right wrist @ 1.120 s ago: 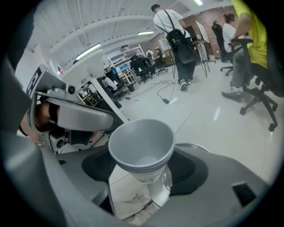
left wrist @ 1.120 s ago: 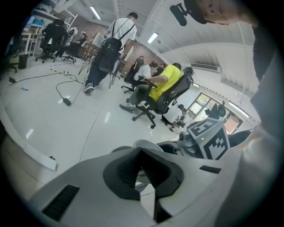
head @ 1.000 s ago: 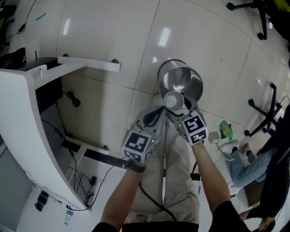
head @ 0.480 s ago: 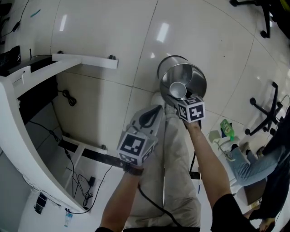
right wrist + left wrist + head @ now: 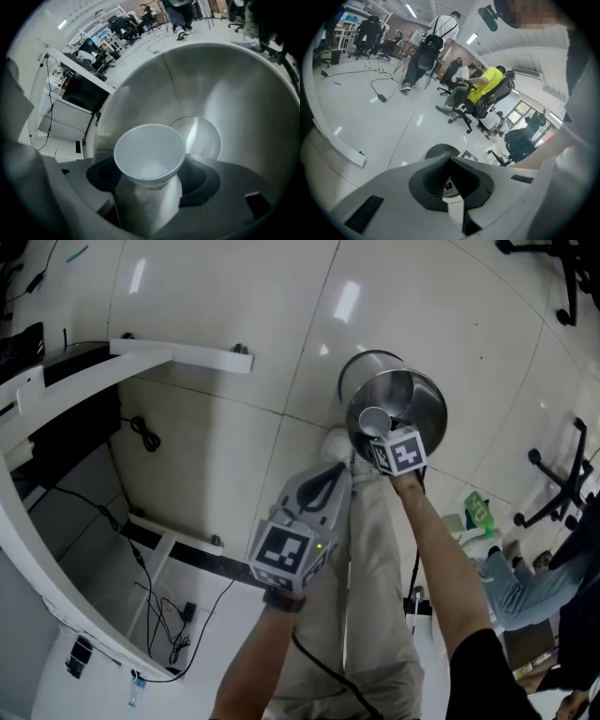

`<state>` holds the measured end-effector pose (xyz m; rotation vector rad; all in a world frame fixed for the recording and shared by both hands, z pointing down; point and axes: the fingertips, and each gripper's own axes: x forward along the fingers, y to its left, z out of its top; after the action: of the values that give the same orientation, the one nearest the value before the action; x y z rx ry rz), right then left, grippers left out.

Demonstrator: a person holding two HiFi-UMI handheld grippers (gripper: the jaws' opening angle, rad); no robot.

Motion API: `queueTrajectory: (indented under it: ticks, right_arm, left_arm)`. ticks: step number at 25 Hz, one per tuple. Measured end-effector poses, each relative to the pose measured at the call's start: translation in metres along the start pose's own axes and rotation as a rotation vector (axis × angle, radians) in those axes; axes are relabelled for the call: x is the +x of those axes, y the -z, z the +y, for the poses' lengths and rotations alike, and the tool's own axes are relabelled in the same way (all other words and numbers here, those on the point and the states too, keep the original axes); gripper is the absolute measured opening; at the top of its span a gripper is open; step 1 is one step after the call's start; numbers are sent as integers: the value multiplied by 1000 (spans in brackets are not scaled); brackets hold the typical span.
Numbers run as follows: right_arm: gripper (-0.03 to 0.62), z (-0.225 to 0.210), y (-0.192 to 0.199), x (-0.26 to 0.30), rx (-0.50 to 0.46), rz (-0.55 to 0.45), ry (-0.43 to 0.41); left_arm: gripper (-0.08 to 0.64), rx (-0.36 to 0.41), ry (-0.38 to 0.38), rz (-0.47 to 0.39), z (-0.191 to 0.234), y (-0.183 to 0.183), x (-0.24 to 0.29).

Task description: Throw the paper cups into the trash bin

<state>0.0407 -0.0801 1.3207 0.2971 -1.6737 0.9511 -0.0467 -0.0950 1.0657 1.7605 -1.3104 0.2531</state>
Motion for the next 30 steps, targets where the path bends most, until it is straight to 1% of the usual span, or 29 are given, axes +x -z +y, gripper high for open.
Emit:
queueTrajectory:
  ticks: [3, 8, 10, 14, 15, 17, 20, 23, 27, 30]
  right_arm:
    - [365, -9, 11, 17, 23, 72, -19]
    - [365, -26, 4, 45, 168, 133, -104]
    - [365, -34, 5, 59, 168, 169, -90]
    - [368, -43, 6, 85, 126, 210, -31]
    - [389, -42, 6, 90, 123, 211, -22]
    - [387, -44, 7, 97, 139, 208, -13]
    - [380, -49, 16, 102, 194, 212, -50]
    - [380, -52, 18, 100, 221, 208, -76]
    - [380, -37, 11, 77, 214, 162, -117]
    - [380, -30, -7, 50, 199, 88, -114]
  left_arm:
    - [3, 2, 1, -22, 1, -1, -4]
    - [3, -2, -22, -57, 10, -4, -6]
    - [3, -6, -31, -56, 13, 0, -6]
    - [3, -30, -47, -32, 22, 7, 0]
    - [3, -32, -50, -28, 24, 6, 5]
    - [3, -20, -42, -34, 27, -3, 18]
    - [3, -14, -19, -73, 23, -22, 30]
    - [3, -16, -18, -81, 23, -24, 31]
    - [3, -40, -25, -30, 20, -10, 24]
    - [3, -45, -37, -29, 18, -21, 18]
